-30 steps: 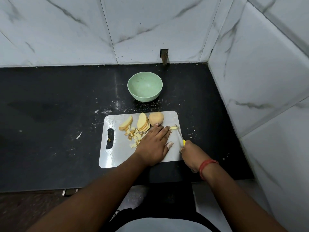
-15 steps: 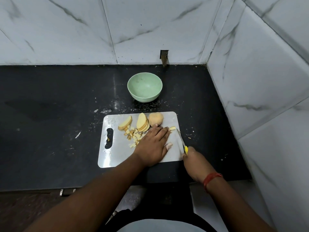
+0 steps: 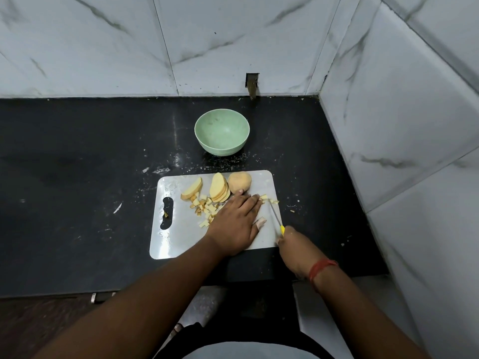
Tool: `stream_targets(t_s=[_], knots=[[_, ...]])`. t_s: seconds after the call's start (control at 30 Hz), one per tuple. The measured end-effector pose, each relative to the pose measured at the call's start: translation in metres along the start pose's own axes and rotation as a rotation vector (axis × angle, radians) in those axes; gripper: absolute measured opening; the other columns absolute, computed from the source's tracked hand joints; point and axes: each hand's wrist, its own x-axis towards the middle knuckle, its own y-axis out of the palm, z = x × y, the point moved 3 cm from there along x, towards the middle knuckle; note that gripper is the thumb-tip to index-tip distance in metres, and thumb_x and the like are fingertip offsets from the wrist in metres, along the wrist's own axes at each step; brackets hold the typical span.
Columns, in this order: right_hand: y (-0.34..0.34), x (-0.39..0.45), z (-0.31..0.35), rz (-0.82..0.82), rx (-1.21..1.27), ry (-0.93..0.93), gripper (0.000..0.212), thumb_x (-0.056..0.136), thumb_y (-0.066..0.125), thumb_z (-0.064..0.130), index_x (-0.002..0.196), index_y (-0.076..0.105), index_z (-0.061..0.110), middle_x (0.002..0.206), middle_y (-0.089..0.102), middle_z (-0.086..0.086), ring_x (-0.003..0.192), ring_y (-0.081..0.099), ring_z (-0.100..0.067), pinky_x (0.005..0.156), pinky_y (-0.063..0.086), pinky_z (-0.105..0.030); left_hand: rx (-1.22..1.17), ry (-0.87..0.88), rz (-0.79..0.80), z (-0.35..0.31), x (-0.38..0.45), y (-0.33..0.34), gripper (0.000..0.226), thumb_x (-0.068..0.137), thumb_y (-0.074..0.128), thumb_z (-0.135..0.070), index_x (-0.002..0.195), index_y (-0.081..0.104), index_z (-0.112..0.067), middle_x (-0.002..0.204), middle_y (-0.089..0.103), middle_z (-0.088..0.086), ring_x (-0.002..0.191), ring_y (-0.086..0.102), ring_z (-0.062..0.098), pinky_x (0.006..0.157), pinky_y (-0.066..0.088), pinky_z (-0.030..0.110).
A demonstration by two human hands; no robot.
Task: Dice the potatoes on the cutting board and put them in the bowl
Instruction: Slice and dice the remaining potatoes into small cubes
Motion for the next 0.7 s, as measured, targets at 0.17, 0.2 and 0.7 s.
stream_targets(t_s=[0.17, 0.2, 0.7], knots=[[-0.003, -0.010, -0.008, -0.045, 0.075, -0.010, 0.014, 0.102, 0.038, 0.020, 0.105, 0.046, 0.008, 0.096, 0.060, -0.012, 0.085, 0.059, -0.025, 0.068, 0.039, -0.029, -0.007, 0.004, 0.004, 0.001, -0.001, -0.001, 0.061, 0.108, 0.031, -0.047, 0.149, 0.052, -0.006, 0.149, 0.052, 0.010, 0.139, 0.044, 0.029, 0.128, 0.018, 0.044], [-0.006, -0.010, -0.005, -0.065, 0.094, -0.019, 0.015, 0.102, 0.039, 0.022, 0.105, 0.046, 0.008, 0.101, 0.061, -0.014, 0.086, 0.059, -0.026, 0.069, 0.040, -0.029, -0.011, 0.001, 0.000, 0.001, -0.001, -0.001, 0.061, 0.108, 0.030, -0.047, 0.148, 0.052, -0.006, 0.149, 0.053, 0.010, 0.138, 0.044, 0.029, 0.128, 0.019, 0.044], [0.000, 0.004, 0.004, 0.009, 0.008, 0.019, 0.017, 0.102, 0.040, 0.021, 0.113, 0.045, 0.009, 0.104, 0.060, -0.015, 0.083, 0.054, -0.024, 0.072, 0.039, -0.030, -0.023, -0.004, 0.009, 0.001, -0.001, 0.000, 0.059, 0.108, 0.033, -0.046, 0.148, 0.053, -0.008, 0.150, 0.054, 0.010, 0.139, 0.047, 0.029, 0.126, 0.024, 0.046]])
